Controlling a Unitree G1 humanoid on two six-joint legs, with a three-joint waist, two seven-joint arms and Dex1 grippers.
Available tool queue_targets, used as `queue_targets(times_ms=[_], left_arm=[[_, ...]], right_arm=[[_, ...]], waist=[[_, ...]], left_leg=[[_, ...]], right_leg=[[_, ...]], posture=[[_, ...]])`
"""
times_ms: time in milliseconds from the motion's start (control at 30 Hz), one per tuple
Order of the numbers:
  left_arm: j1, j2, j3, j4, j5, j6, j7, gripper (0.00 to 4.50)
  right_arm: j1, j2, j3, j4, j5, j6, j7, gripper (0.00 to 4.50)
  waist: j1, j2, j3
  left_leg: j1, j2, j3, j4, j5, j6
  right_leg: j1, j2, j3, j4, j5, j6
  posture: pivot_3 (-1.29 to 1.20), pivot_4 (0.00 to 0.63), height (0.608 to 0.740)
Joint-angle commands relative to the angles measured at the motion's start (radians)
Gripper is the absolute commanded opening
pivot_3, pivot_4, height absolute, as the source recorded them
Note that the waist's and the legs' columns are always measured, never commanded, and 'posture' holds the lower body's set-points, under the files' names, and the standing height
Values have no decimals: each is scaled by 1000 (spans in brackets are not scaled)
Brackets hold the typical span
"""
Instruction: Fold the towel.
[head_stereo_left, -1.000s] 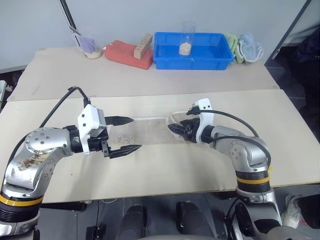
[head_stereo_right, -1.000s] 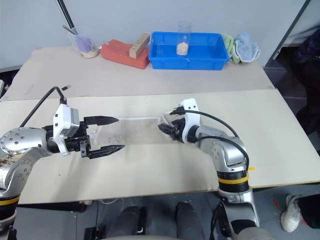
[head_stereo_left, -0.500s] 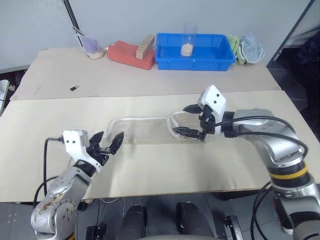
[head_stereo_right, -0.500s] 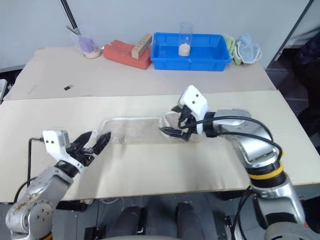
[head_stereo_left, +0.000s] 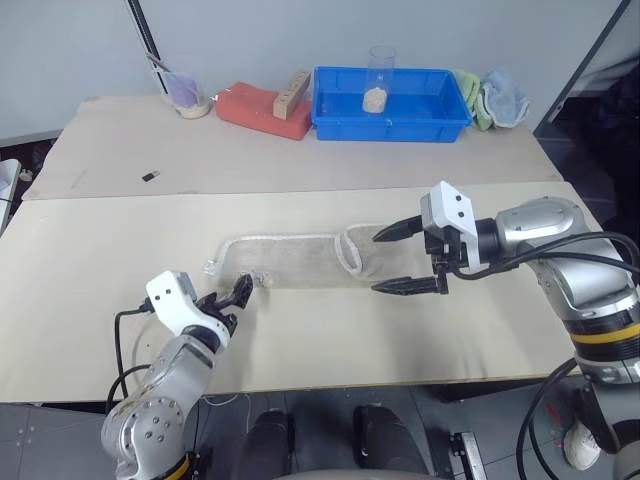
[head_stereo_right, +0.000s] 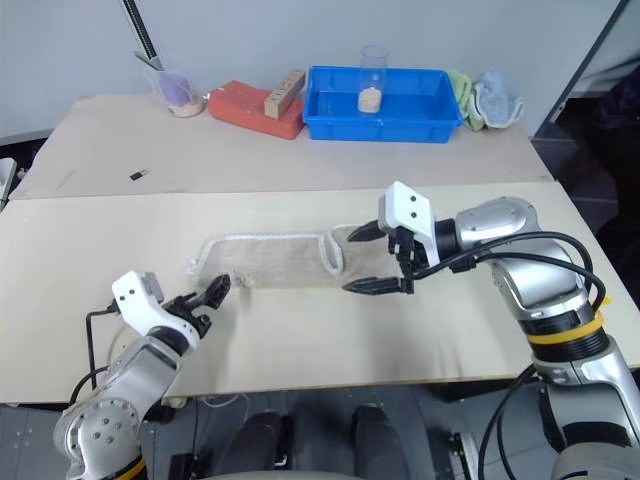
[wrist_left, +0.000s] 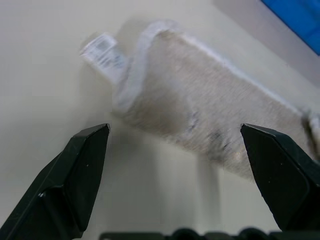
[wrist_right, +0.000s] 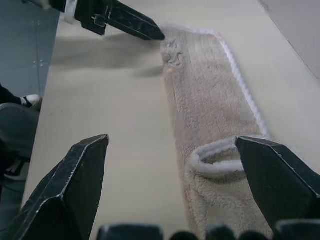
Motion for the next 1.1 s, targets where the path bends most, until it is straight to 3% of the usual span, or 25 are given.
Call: queue_targets(times_ms=[33,200,300,467,567,667,833,933,1100], left_arm=[[-45,-21,8,20,5,0,75,4500],[-85,-52,17,57,1,8,136,4500],[-103,-55,18,74,6,5,150,3698],[-128,-27,18,89,11,2,136,1235],[-136,14,19,99,22,0,113,68],[-147,82,-19,94,50,-14,46,22],[-205,356,-259,62,167,-103,-311,22],[-268,452,-377,89,210,-170,-507,22],[-420,424,-528,242,304,-277,-674,22]], right_arm=[[-34,8,-42,14,1,-42,11,4474],[-52,14,-43,41,-6,-58,14,4474],[-59,12,-46,49,-6,-63,17,4500],[-57,9,-57,54,-10,-62,20,4500],[-46,3,-67,48,-11,-58,18,4500],[-26,-13,-77,32,-13,-51,18,4500],[44,-99,-119,-12,-6,-21,30,4500],[112,-170,-153,-47,4,2,41,4500],[233,-240,-241,-130,38,57,12,4500]], waist=[[0,0,0],[1,0,0],[1,0,0],[4,0,0],[3,0,0],[3,0,0],[13,0,0],[20,0,0],[21,0,0]], left_leg=[[0,0,0,0,0,0],[-1,0,0,0,0,0],[-1,0,0,0,0,0],[-1,0,0,0,0,0],[-1,0,0,0,0,0],[-1,0,0,0,0,0],[-2,-1,4,0,1,-2],[-2,-1,8,0,2,-3],[-2,-1,9,-1,2,-3]], right_leg=[[0,0,0,0,0,0],[-1,0,0,-1,0,0],[-1,-1,0,-1,0,0],[0,-1,0,-1,0,0],[-1,0,0,-1,0,0],[-1,0,0,-1,0,0],[-1,0,-1,-1,0,0],[0,-1,0,-3,0,0],[0,0,0,-3,0,0]], posture=[[0,150,740],[0,150,740],[0,150,740],[0,150,740],[0,150,740],[0,150,740],[0,150,740],[0,150,740],[0,150,740]])
